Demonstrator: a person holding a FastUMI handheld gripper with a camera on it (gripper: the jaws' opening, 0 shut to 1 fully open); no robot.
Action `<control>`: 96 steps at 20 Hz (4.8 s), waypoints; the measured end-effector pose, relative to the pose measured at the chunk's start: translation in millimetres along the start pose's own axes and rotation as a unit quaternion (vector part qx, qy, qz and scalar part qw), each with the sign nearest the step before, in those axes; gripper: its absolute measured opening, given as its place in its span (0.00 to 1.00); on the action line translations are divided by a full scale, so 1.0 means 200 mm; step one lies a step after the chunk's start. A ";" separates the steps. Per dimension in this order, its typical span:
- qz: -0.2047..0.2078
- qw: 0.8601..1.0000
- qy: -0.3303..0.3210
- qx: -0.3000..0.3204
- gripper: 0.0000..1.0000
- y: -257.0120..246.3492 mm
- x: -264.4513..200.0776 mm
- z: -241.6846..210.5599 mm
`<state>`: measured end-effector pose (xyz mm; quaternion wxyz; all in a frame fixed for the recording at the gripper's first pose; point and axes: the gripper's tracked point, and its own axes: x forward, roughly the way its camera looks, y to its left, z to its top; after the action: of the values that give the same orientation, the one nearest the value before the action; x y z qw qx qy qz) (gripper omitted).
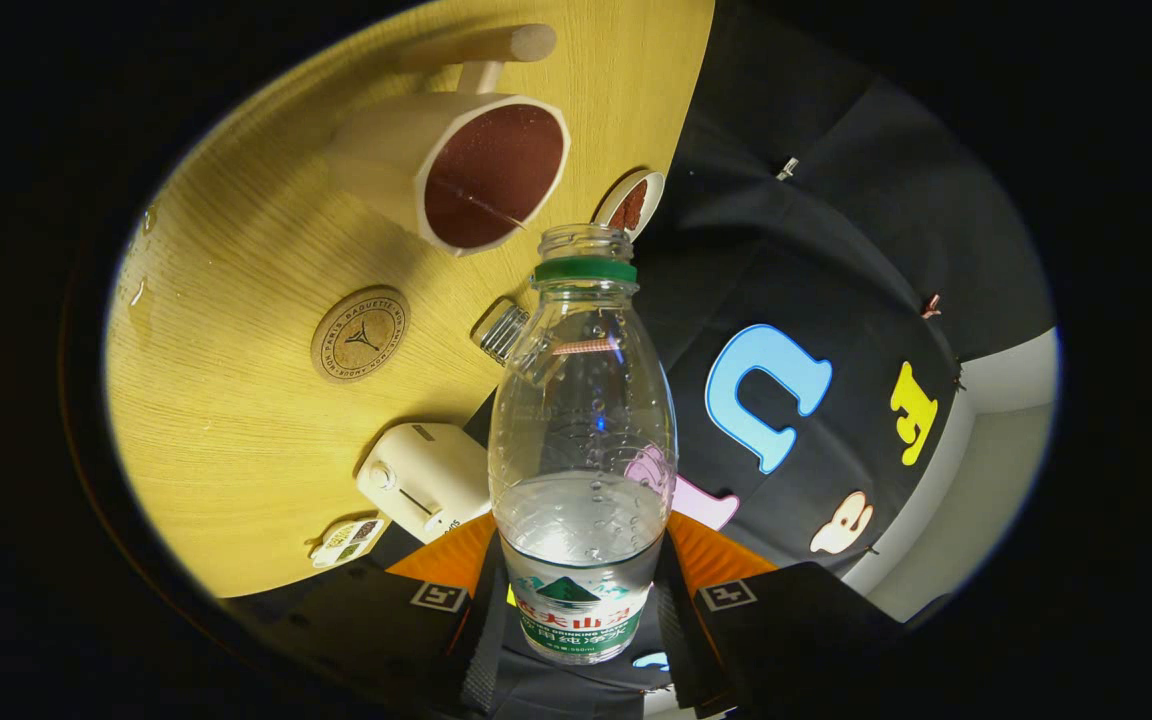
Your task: Take the bottle from table, then pour the juice into the cup, finally place the bottle on the coaster
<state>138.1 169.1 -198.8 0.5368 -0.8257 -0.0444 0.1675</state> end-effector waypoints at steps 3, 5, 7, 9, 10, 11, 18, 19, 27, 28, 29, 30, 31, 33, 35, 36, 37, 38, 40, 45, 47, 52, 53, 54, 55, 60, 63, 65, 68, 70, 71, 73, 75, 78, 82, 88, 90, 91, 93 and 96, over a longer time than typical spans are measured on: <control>0.000 1.000 -0.002 0.000 0.69 0.00 0.00 0.00; 0.000 1.000 -0.004 0.002 0.69 -0.01 0.00 0.01; 0.007 1.000 -0.002 0.015 0.69 0.01 0.00 0.01; 0.028 0.998 0.005 0.055 0.68 0.07 0.01 0.00; 0.045 0.996 0.008 0.082 0.69 0.13 0.00 0.00; 0.061 0.992 0.010 0.113 0.69 0.16 -0.01 0.00; 0.092 0.934 -0.003 0.345 0.69 0.27 -0.09 0.10; 0.087 0.922 -0.009 0.376 0.69 0.27 -0.10 0.11; 0.051 0.780 -0.069 0.620 0.69 0.20 -0.20 0.15; 0.049 0.755 -0.082 0.648 0.69 0.18 -0.20 0.15; 0.051 0.727 -0.095 0.678 0.69 0.15 -0.20 0.14; 0.056 0.694 -0.109 0.710 0.69 0.14 -0.19 0.13; 0.064 0.660 -0.120 0.738 0.69 0.12 -0.18 0.13; 0.076 0.604 -0.142 0.781 0.69 0.08 -0.14 0.10; 0.083 0.546 -0.183 0.814 0.71 0.00 -0.08 0.08; 0.087 0.517 -0.199 0.828 0.71 -0.03 -0.06 0.06; 0.090 0.498 -0.210 0.836 0.72 -0.03 -0.02 0.03; 0.090 0.486 -0.218 0.842 0.72 -0.03 0.02 0.01; 0.089 0.464 -0.229 0.851 0.73 -0.01 0.13 0.00; 0.095 0.432 -0.218 0.870 0.74 0.12 0.35 0.05; 0.083 0.431 -0.211 0.874 0.74 0.16 0.42 0.04; 0.096 0.426 -0.191 0.879 0.74 0.29 0.53 0.10; 0.097 0.426 -0.193 0.878 0.74 0.31 0.53 0.11; 0.097 0.428 -0.194 0.877 0.74 0.32 0.53 0.12; 0.100 0.432 -0.193 0.875 0.74 0.34 0.53 0.14; 0.111 0.439 -0.180 0.873 0.74 0.44 0.56 0.19; 0.106 0.439 -0.181 0.874 0.75 0.44 0.56 0.21; 0.107 0.442 -0.183 0.872 0.76 0.44 0.55 0.21; 0.111 0.436 -0.180 0.875 0.79 0.45 0.53 0.21; 0.118 0.430 -0.179 0.877 0.82 0.45 0.51 0.22; 0.117 0.428 -0.176 0.879 0.84 0.45 0.51 0.21; 0.110 0.431 -0.172 0.879 0.89 0.43 0.48 0.18; 0.111 0.430 -0.169 0.880 0.92 0.42 0.44 0.17; 0.112 0.427 -0.157 0.883 0.93 0.42 0.34 0.15; 0.106 0.435 -0.132 0.884 0.93 0.38 0.10 0.07; 0.073 0.452 -0.093 0.884 0.95 0.16 -0.25 -0.21; 0.055 0.456 -0.080 0.885 0.96 0.08 -0.36 -0.30; 0.046 0.459 -0.073 0.884 0.97 0.04 -0.41 -0.35; 0.028 0.465 -0.062 0.882 0.97 -0.04 -0.49 -0.45; 0.001 0.479 -0.051 0.876 0.97 -0.17 -0.60 -0.57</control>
<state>64.8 53.6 -99.0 0.9783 0.0831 0.0992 0.1621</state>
